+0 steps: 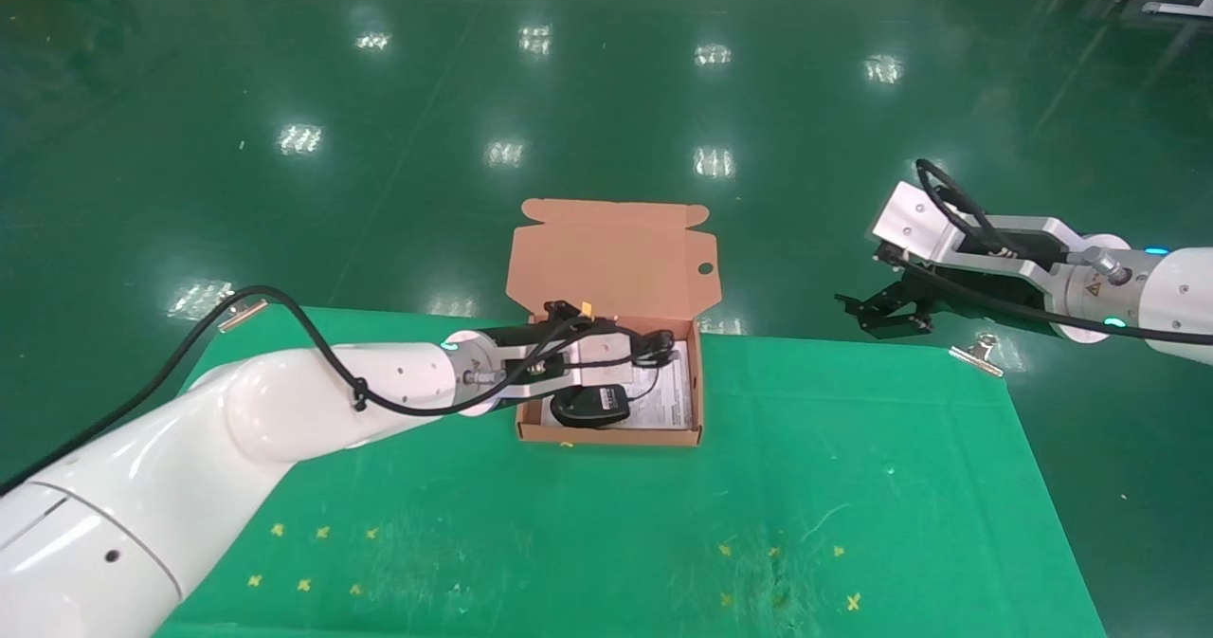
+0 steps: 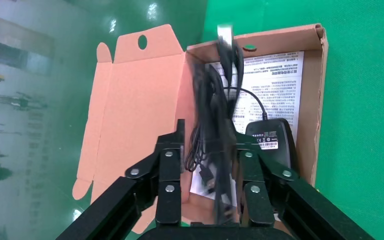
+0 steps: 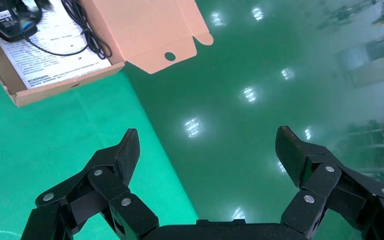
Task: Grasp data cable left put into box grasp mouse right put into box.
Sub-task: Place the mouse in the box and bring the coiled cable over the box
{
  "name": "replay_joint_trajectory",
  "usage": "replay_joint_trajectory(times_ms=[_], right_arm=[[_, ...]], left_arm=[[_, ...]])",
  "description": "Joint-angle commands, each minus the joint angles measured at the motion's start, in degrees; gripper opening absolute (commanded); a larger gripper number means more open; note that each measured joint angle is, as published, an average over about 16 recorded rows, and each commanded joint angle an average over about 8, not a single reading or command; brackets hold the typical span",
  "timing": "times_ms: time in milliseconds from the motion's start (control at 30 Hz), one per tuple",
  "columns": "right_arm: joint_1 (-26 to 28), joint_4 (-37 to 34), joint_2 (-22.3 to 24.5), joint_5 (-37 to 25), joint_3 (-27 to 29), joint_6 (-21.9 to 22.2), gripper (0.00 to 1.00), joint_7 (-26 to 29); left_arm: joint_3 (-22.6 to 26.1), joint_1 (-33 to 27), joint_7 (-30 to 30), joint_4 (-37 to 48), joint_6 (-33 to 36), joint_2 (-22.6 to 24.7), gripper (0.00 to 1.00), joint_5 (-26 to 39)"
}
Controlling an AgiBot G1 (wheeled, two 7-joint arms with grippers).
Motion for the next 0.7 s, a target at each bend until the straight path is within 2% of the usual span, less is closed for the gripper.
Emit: replay_joint_trajectory(times_ms=[33,200,467,700], right_arm=[[-0.1,-0.1,0.0,0.1,0.0,0.0,1.00,-0.1],[1.5,0.1,-0.3,-0.7,0.4,0.1,1.00,-0.5],[6.4,0.5,-1.4,-4.7,0.0,-3.8,1.00,-2.8],[5.3,1.1,-1.5,-3.0,3.2,-7.4,1.00,-4.1]], left_arm=[[0.0,0.2,0.0,-0.6,0.3,-0.5,1.00,-0.1],[-0.3,-1.0,-1.9,-1.3,0.0,-1.0,1.00,-1.3],[-0.5,-4.4,-4.9,-0.7,0.2,-1.3,1.00,-2.4],[-2.1,-3.6,-5.8,-2.0,3.0,-3.2,1.00,-5.1]])
